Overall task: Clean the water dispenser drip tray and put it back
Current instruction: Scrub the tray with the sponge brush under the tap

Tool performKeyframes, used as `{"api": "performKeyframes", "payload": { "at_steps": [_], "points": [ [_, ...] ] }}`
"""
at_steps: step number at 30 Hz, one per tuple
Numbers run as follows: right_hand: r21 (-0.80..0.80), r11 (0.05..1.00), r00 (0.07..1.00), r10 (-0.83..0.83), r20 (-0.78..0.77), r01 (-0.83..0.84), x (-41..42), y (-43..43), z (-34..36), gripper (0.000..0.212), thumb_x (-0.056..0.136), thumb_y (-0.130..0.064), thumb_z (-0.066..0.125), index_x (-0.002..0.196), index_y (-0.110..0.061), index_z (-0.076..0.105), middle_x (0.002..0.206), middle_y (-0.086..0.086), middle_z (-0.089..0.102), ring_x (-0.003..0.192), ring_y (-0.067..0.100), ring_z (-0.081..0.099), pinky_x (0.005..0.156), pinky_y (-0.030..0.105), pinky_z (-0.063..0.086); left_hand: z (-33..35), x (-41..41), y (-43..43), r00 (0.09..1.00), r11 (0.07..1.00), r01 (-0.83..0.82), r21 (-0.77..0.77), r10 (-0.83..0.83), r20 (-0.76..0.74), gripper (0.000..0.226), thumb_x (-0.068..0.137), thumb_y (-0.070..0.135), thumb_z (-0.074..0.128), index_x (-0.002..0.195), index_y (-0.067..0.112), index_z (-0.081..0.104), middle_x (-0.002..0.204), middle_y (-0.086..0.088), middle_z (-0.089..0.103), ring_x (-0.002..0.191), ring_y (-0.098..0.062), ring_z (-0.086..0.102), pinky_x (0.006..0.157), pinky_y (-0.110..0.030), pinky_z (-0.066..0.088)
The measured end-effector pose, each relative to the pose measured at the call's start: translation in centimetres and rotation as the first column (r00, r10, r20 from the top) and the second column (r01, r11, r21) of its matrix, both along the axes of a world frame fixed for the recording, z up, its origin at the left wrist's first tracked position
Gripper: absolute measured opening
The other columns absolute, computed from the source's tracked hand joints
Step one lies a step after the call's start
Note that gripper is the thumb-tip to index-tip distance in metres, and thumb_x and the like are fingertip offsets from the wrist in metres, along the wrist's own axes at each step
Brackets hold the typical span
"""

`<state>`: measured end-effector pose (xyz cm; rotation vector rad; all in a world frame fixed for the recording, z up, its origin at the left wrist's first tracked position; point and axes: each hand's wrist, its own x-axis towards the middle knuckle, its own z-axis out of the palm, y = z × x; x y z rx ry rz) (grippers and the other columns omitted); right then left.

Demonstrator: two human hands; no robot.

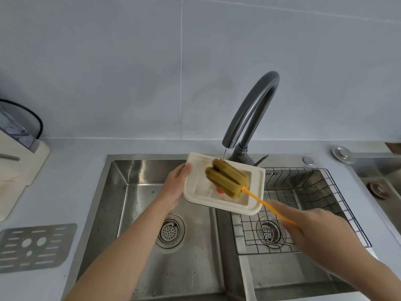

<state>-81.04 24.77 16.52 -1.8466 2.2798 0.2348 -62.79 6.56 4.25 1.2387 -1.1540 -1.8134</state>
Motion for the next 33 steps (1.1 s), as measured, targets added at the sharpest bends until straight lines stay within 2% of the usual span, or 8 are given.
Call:
{"api": "performKeyframes", "payload": {
  "at_steps": [6, 10, 21, 23, 25, 28, 31, 33],
  "points": [
    [-0.004, 0.999, 0.989, 0.051, -0.141, -0.052, 0.8, -2.0, -2.1, 0.053, 0.096, -0.026, 0.033, 0.138, -0.050, 0.013, 0.092, -0.004, 0.065, 0.087, 0.022, 0.061, 0.058, 0.028, 0.034, 0.3, 0.0, 0.1, 1.000, 1.000, 0.008, -0.028, -0.009, -0.018, 0.021, 0.095, 0.025, 0.041, 0.087, 0.024, 0.060, 0.090, 0.000, 0.064, 0.086, -0.015, 0.059, 0.084, -0.032, 0.047],
    [0.034, 0.984, 0.978, 0.177, -0.108, -0.174, 1.9, -2.4, -3.4, 0.064, 0.091, -0.012, 0.032, 0.142, -0.043, 0.008, 0.077, -0.001, 0.051, 0.070, 0.023, 0.042, 0.044, 0.024, 0.017, 0.6, 0.2, -0.1, 1.000, 1.000, -0.019, -0.012, 0.018, -0.025, 0.022, 0.095, 0.026, 0.041, 0.087, 0.023, 0.061, 0.091, -0.002, 0.064, 0.090, -0.017, 0.059, 0.084, -0.031, 0.047],
    [0.106, 0.947, 0.940, 0.315, -0.130, -0.302, -0.8, -2.5, -1.1, 0.073, 0.089, -0.003, 0.033, 0.142, -0.044, 0.003, 0.083, -0.008, 0.054, 0.073, 0.018, 0.049, 0.064, 0.024, 0.039, 1.7, 1.5, -0.2, 0.998, 0.997, -0.040, -0.064, 0.043, 0.045, 0.017, 0.095, 0.027, 0.042, 0.083, 0.029, 0.054, 0.088, 0.000, 0.057, 0.085, -0.019, 0.054, 0.085, -0.041, 0.047],
    [0.089, 0.945, 0.930, 0.325, -0.172, -0.314, -1.4, -2.4, -0.8, 0.077, 0.084, -0.005, 0.043, 0.140, -0.048, 0.013, 0.061, -0.009, 0.037, 0.064, 0.015, 0.044, 0.055, 0.024, 0.035, 2.0, 1.5, -0.2, 0.997, 0.993, -0.039, -0.107, 0.046, 0.065, 0.019, 0.095, 0.026, 0.041, 0.081, 0.031, 0.053, 0.086, 0.003, 0.056, 0.081, -0.015, 0.053, 0.078, -0.033, 0.047],
    [0.036, 0.943, 0.924, 0.331, -0.191, -0.331, -2.1, -2.2, -1.1, 0.081, 0.059, -0.008, 0.072, 0.124, -0.049, 0.047, 0.046, -0.010, 0.018, 0.041, 0.010, 0.031, 0.037, 0.019, 0.022, 2.2, 1.7, -0.3, 0.995, 0.989, -0.010, -0.147, 0.024, 0.096, 0.020, 0.095, 0.025, 0.042, 0.082, 0.033, 0.054, 0.087, 0.006, 0.057, 0.084, -0.016, 0.053, 0.078, -0.032, 0.046],
    [-0.097, 0.926, 0.923, 0.345, -0.168, -0.364, -3.1, -1.9, -1.7, 0.080, 0.035, -0.009, 0.088, 0.105, -0.040, 0.066, 0.041, -0.013, 0.020, 0.029, 0.007, 0.019, 0.027, 0.016, 0.015, 2.3, 2.1, -0.7, 0.991, 0.988, 0.030, -0.149, -0.010, 0.133, 0.016, 0.095, 0.026, 0.042, 0.088, 0.033, 0.055, 0.090, 0.006, 0.059, 0.090, -0.018, 0.054, 0.082, -0.033, 0.046],
    [0.004, 0.939, 0.935, 0.342, -0.091, -0.343, -1.9, -2.3, -1.3, 0.068, 0.061, -0.019, 0.082, 0.119, -0.045, 0.055, 0.044, -0.011, 0.044, 0.035, 0.009, 0.038, 0.033, 0.024, 0.031, 2.4, 2.4, -1.0, 0.985, 0.992, 0.052, -0.119, -0.032, 0.167, 0.014, 0.094, 0.027, 0.043, 0.091, 0.030, 0.055, 0.092, 0.006, 0.060, 0.096, -0.022, 0.055, 0.094, -0.042, 0.045],
    [-0.078, 0.932, 0.932, 0.346, -0.103, -0.355, -1.6, -2.8, -1.2, 0.056, 0.091, -0.025, 0.050, 0.135, -0.051, 0.029, 0.085, -0.011, 0.070, 0.070, 0.016, 0.064, 0.057, 0.029, 0.045, 2.5, 2.5, -1.0, 0.984, 0.993, 0.071, -0.097, -0.054, 0.171, 0.015, 0.094, 0.028, 0.043, 0.089, 0.030, 0.057, 0.094, 0.004, 0.061, 0.102, -0.024, 0.056, 0.101, -0.045, 0.042]
  ]
}}
